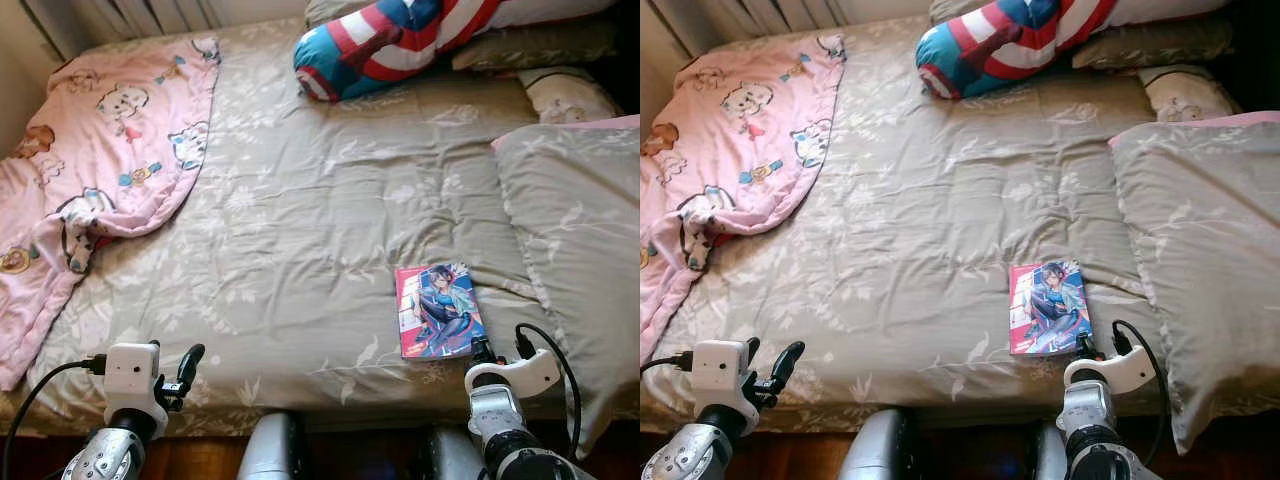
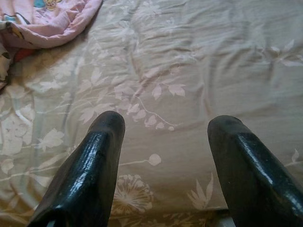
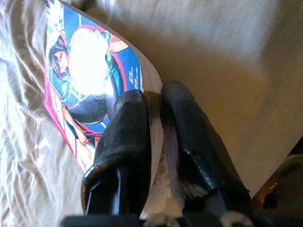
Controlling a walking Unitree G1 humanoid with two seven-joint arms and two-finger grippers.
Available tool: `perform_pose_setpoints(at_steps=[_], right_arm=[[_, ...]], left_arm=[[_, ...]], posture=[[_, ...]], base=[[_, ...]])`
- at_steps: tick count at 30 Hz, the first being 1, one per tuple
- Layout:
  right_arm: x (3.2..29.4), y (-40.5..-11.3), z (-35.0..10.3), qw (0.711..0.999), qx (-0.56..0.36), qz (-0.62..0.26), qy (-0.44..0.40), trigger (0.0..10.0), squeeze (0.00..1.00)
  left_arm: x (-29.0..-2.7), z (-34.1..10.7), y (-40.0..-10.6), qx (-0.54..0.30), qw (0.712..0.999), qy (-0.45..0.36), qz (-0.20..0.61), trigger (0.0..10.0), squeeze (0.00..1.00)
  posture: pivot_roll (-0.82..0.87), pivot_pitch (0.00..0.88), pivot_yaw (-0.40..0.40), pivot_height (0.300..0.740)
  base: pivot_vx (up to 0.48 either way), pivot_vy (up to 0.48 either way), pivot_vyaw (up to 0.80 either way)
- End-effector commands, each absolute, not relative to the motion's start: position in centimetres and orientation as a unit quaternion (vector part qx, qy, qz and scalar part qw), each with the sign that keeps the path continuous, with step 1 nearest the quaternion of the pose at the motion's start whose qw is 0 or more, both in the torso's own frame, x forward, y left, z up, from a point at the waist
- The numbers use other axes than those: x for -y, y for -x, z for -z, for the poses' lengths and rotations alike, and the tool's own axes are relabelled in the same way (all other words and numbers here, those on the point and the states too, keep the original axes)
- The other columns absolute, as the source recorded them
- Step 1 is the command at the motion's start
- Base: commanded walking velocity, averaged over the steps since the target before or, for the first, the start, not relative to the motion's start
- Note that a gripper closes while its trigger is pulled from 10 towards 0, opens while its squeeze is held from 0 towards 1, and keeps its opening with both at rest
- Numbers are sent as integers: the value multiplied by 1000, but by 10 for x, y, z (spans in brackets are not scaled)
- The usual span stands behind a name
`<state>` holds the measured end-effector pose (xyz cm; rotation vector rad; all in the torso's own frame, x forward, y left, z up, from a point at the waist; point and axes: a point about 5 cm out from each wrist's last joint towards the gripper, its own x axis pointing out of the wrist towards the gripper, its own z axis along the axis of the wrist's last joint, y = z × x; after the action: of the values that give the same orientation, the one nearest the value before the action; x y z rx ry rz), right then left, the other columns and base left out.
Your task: Clean up the room
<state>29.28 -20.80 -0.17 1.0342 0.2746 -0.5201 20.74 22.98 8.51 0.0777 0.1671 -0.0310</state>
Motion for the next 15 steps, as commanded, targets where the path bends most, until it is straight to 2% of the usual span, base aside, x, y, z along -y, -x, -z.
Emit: perform_pose_setpoints(at_steps=[1, 15], right_arm=[[205, -293, 2, 827, -135, 246, -487, 10000, 0], [211, -291, 3, 820, -138, 271, -485, 10000, 0]], left_arm=[[-235, -85, -202, -96, 994, -46, 12, 10000, 0], [-239, -87, -192, -105, 993, -54, 10, 10000, 0]], posture=[[195, 273, 144, 648], [208, 299, 159, 648]], base=[[0, 0, 0], [0, 0, 0]])
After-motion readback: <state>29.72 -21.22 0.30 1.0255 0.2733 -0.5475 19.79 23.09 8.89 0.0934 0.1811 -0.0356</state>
